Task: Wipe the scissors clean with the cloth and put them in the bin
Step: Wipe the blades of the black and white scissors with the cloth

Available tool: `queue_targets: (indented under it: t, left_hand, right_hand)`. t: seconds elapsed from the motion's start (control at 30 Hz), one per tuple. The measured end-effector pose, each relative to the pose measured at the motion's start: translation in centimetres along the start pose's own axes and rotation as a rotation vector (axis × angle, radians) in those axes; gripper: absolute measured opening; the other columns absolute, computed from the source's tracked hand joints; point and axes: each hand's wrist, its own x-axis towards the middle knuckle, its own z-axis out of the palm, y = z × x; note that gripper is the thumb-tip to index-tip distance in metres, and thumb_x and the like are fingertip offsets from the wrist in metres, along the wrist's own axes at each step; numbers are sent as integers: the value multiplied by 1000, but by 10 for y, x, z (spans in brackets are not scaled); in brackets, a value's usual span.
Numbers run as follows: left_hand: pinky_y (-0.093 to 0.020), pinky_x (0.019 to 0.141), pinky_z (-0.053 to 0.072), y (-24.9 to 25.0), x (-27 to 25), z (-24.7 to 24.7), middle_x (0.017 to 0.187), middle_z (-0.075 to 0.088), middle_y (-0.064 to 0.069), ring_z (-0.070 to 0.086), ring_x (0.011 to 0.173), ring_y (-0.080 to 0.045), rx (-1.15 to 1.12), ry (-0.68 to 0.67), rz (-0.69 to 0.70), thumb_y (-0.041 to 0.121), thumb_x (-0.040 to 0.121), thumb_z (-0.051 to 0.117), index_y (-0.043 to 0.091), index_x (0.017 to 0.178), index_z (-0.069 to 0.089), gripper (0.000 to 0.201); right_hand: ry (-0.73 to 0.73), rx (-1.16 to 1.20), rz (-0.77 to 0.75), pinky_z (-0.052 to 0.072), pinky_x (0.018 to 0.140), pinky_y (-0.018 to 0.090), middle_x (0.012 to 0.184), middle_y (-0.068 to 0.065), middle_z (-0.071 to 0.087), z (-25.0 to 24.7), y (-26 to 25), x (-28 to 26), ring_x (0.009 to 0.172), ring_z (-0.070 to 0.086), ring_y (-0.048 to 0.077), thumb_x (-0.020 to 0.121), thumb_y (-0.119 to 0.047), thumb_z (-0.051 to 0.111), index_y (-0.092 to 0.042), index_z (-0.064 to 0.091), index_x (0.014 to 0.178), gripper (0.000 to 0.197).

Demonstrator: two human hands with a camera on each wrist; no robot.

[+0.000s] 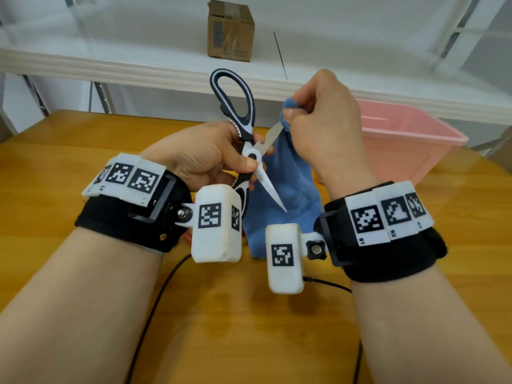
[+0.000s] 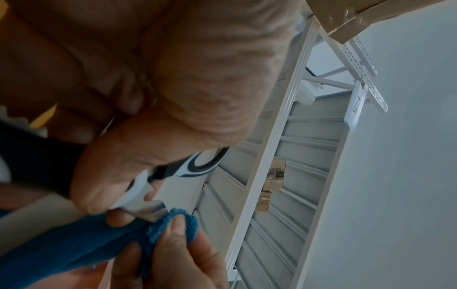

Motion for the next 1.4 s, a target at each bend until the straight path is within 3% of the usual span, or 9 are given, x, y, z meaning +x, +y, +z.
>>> queue_targets:
  t: [0.13, 0.33, 0.47, 0.63, 0.77, 0.87, 1.0, 1.27, 1.4]
  left_hand:
    - [-36, 68, 59, 0, -1, -4, 84, 67, -12, 64, 71, -26, -33, -4, 12, -9, 70, 58, 13, 90, 64, 30]
    - [-35, 65, 60, -3, 1, -6, 85, 69, -11, 66, 67, -23, -52, -50, 6, -9, 73, 56, 9, 99, 62, 33]
    - [-33, 68, 61, 0, -2, -11, 80, 66, -12, 66, 67, -22, -66, -59, 12, -7, 77, 54, 8, 101, 66, 31]
    - [-34, 69, 61, 1, -4, -16, 84, 65, -13, 66, 70, -23, -96, -34, 19, -5, 75, 54, 7, 105, 66, 34]
    - [-34, 69, 60, 0, -2, -16, 81, 65, -13, 65, 70, -22, -116, -16, 6, -4, 74, 55, 6, 103, 67, 33]
    - [-33, 71, 59, -2, -2, -17, 80, 63, -14, 63, 72, -22, -131, -26, -7, -2, 76, 54, 4, 104, 66, 31]
    - [-32, 69, 59, -2, -3, -14, 80, 61, -15, 61, 71, -23, -130, -24, -16, -4, 76, 53, 3, 97, 66, 25]
    - [-32, 65, 59, 0, -1, -5, 77, 64, -12, 62, 67, -22, -75, -78, -34, -7, 75, 54, 1, 113, 61, 40]
    - [-31, 62, 59, 2, -3, -4, 74, 61, -15, 60, 69, -25, -26, -97, -46, -8, 78, 54, 0, 114, 59, 37]
  right_hand:
    - [-119, 14, -7, 43, 63, 15, 81, -13, 57, 3, -5, -2, 74, 55, 1, 89, -11, 64, -22, 56, 86, 14]
    - [10, 58, 2, 42, 62, 11, 82, -13, 56, 2, -1, 1, 78, 56, 2, 90, -11, 62, -22, 54, 87, 13]
    - [10, 345, 83, 60, 75, 42, 80, -3, 66, 2, -8, 1, 78, 68, 17, 87, -10, 66, -22, 56, 83, 16]
    - [19, 631, 252, 55, 64, 22, 83, 2, 62, -6, -8, 5, 72, 65, 13, 93, -5, 64, -18, 53, 85, 19]
    - [-5, 680, 297, 56, 64, 22, 84, 4, 60, -1, -6, 5, 74, 64, 13, 94, -5, 63, -16, 52, 88, 17]
    - [-127, 705, 315, 63, 72, 34, 86, 5, 63, 9, -9, 1, 79, 68, 19, 92, -3, 65, -15, 52, 89, 17]
    - [-162, 557, 267, 59, 81, 52, 82, 5, 59, 23, -10, -4, 83, 67, 25, 74, 4, 74, -19, 49, 78, 35]
    - [26, 602, 255, 54, 70, 44, 70, -1, 35, 20, -3, -3, 70, 44, 19, 69, 10, 70, -22, 33, 69, 49]
    - [72, 597, 206, 46, 62, 28, 66, -7, 33, 13, 5, 3, 63, 38, 14, 71, 12, 66, -22, 33, 69, 47]
